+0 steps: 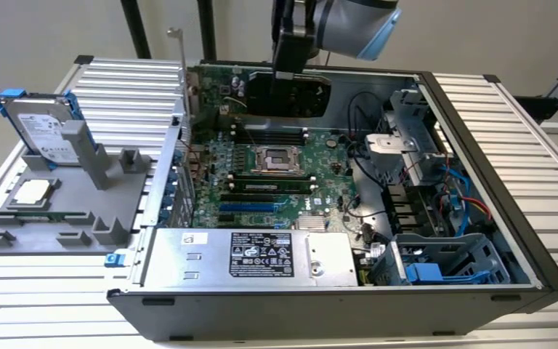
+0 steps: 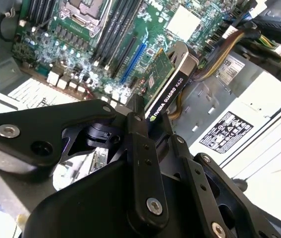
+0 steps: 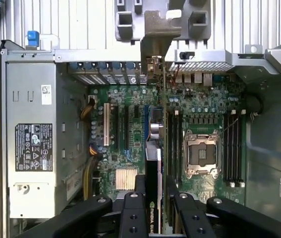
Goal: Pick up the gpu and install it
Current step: 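Insert the gpu into the slot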
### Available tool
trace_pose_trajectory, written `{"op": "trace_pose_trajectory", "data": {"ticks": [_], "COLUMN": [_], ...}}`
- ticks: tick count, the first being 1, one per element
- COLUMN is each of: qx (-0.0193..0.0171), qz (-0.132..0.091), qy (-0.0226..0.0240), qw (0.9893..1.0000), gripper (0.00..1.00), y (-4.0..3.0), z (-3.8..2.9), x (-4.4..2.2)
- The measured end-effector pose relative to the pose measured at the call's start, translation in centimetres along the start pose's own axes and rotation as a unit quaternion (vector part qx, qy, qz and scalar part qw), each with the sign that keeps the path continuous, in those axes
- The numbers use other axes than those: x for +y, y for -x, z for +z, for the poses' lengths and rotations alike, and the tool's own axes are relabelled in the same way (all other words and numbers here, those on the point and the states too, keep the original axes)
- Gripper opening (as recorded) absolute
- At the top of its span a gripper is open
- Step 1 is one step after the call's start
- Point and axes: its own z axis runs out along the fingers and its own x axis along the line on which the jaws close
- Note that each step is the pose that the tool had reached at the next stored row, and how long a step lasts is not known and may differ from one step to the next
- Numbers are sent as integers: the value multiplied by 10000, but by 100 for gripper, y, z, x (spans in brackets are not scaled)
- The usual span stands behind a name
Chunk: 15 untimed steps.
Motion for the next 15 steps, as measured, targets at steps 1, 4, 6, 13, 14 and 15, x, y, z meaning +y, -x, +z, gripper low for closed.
{"op": "trace_pose_trajectory", "data": {"ticks": [1, 4, 6, 13, 14, 15], "qx": [2, 8, 11, 15, 15, 15], "qz": [-45, -155, -216, -288, -288, -288], "qy": [0, 0, 1, 1, 1, 1], "qw": [10000, 9999, 9998, 9996, 9996, 9996], "gripper": [0, 0, 0, 0, 0, 0], "y": [0, 0, 0, 0, 0, 0], "z": [-1, -2, -2, -4, -4, -3], "x": [0, 0, 0, 0, 1, 0]}}
